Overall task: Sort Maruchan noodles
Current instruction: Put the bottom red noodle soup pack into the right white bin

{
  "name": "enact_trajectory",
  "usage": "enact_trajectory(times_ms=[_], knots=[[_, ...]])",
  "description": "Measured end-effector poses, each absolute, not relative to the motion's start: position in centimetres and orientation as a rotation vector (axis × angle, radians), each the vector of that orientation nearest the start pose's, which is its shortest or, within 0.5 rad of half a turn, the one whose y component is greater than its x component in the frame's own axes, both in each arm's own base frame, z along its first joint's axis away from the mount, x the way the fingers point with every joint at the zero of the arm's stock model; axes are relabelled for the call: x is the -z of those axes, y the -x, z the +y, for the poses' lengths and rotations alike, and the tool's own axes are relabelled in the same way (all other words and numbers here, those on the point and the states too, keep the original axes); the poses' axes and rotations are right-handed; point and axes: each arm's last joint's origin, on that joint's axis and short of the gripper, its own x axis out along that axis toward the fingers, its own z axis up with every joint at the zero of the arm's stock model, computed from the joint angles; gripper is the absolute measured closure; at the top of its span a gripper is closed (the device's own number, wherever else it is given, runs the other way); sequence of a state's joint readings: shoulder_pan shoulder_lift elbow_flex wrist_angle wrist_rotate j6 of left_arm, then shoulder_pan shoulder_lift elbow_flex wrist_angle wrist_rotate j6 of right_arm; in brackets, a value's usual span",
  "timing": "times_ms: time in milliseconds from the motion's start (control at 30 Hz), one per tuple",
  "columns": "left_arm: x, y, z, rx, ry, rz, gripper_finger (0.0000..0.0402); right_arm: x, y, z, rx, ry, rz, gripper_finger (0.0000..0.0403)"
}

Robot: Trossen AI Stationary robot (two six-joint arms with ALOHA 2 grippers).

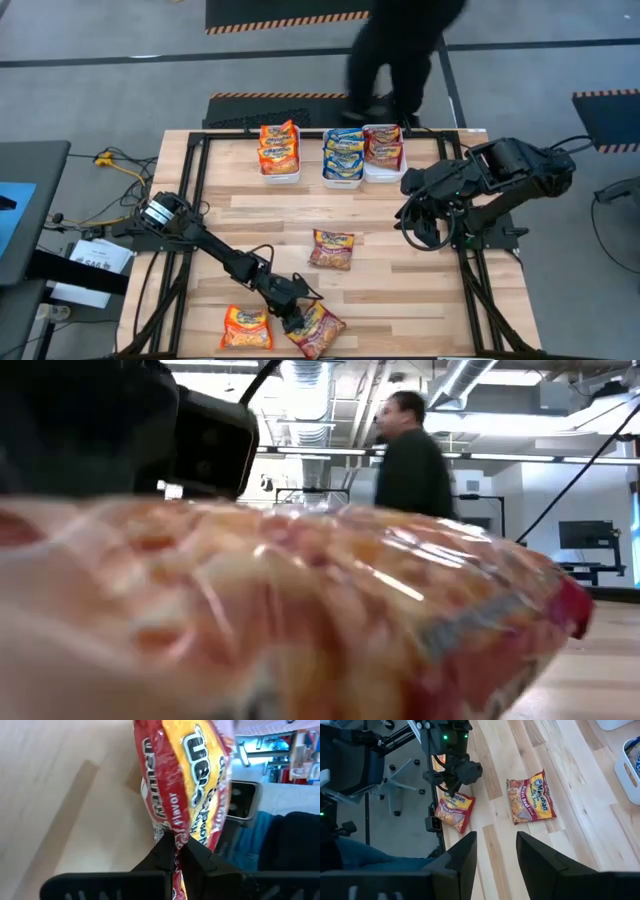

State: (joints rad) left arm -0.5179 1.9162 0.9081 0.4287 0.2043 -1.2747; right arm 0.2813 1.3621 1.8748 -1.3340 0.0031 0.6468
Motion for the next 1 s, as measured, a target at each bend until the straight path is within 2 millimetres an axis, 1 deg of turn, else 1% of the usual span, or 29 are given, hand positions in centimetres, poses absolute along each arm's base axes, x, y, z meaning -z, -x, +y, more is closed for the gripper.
enact_trajectory(times_ms=[233,300,467,600,700,900,1000], knots=[[-15.5,-31.8,-18.4,0.296,1.054,0.859,0.0401,-46.0,-20.4,5.8,0.031,-0.48,0.91,0.0239],[-16.5,-31.6,-17.9,0.298,1.034,0.845,0.0402,-46.0,-20.3,5.6,0.041,-0.48,0.919,0.0239],[-18.1,-31.0,-16.0,0.226,0.956,0.859,0.0401,-46.0,-20.5,5.0,0.058,-0.475,0.91,0.0239],[-19.7,-30.5,-14.2,0.192,0.909,0.851,0.0401,-45.5,-21.4,4.6,0.063,-0.424,0.924,0.0239],[-20.9,-30.2,-12.8,0.165,0.881,0.827,0.0401,-45.2,-22.4,4.2,0.066,-0.39,0.928,0.0231],[-23.3,-29.3,-9.9,0.115,0.832,0.767,0.0401,-43.7,-25.1,3.2,0.059,-0.291,0.974,0.0188],[-24.4,-28.6,-8.4,0.078,0.805,0.748,0.0401,-43.2,-26.6,3.0,-0.015,-0.237,0.959,0.0172]])
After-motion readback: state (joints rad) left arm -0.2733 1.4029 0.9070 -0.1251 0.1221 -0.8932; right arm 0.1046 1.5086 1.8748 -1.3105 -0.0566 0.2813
